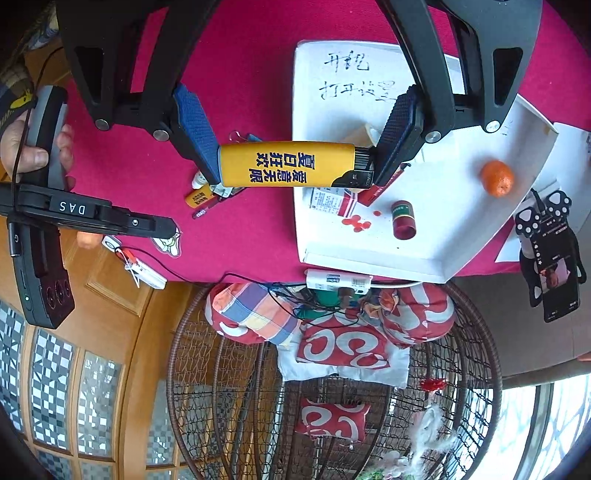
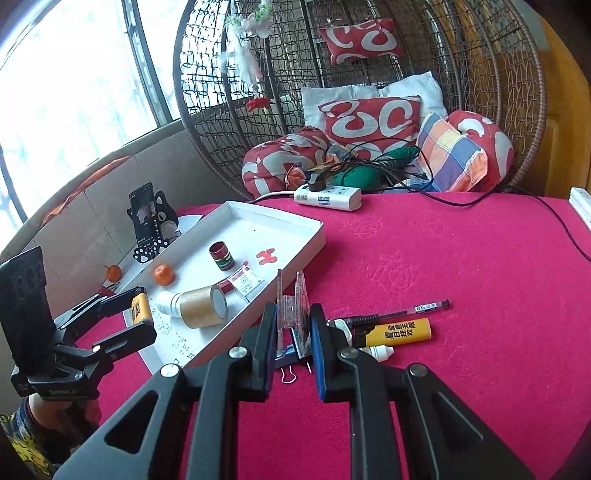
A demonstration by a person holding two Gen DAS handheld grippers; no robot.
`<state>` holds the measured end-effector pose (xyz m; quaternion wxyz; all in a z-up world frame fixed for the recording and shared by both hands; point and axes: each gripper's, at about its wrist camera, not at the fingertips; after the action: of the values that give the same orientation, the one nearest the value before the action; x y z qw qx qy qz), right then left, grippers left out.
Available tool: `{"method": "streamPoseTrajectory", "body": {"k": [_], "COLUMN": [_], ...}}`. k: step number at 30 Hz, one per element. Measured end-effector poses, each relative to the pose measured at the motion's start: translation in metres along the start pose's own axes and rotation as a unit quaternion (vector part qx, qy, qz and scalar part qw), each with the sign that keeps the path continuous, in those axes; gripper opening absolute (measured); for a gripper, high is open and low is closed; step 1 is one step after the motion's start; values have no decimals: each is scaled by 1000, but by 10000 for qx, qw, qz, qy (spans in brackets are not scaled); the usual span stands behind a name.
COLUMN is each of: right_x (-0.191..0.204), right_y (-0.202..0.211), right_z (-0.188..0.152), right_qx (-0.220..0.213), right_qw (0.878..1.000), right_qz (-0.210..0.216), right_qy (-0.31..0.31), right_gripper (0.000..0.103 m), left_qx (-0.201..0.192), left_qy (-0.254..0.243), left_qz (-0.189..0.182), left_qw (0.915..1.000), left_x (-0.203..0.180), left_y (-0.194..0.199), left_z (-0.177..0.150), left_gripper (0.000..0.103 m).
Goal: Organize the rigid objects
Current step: 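Carry the yellow lighter and clear trinket over the white tray with both grippers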
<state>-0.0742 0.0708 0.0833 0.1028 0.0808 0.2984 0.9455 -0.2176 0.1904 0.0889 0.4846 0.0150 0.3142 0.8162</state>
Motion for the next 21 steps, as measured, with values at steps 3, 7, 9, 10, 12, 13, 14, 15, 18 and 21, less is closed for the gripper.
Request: {"method": "streamPoseTrajectory", "body": {"k": [3,7,9,10,12,13,14,15,18,21], "right_x": [8,21,29,33,44,49,54,58,64,70], "right_y": [-6,-18,-26,-31,-39,-43,-47,-52,-73,-95], "right_z": [11,28,35,37,42,44,45,46,49,49], "right_qx": [-24,-24,15,39,80,100,122,149,301,473], "right_qw": [9999,9992,9987,9983,9974,9967,9961,9954,9946,9938], "right_qz": [91,256,375,431,500,533,567,611,746,870], "right_qy": [127,292,341,383,521,599,666,720,658,496], "right_gripper": [15,16,16,16,16,16,16,16,16,16], "left_qx": [-99,-206,-263,-285,-331,-344,-353,-356,-320,-248], "left_qy": [109,283,391,452,574,623,662,704,869,1119], "left_qz": [143,373,505,582,730,804,879,971,1209,1359], "left_qw": [9998,9987,9976,9969,9951,9942,9933,9921,9883,9841], "left_x": [13,33,45,51,65,71,76,83,101,118], "left_y": [4,10,14,14,17,17,17,17,13,9], "left_z": [5,9,10,11,11,11,11,11,10,6], "left_gripper": [82,82,82,82,82,82,82,82,82,82]}}
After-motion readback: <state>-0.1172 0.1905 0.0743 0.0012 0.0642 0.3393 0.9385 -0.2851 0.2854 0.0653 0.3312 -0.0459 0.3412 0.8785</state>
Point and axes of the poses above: each gripper's, at about its wrist camera, not at the fingertips, and y roughly against the way its jaws point, x to its left, z to its top, and after that the axes turned 9 degrees about y, right-handed
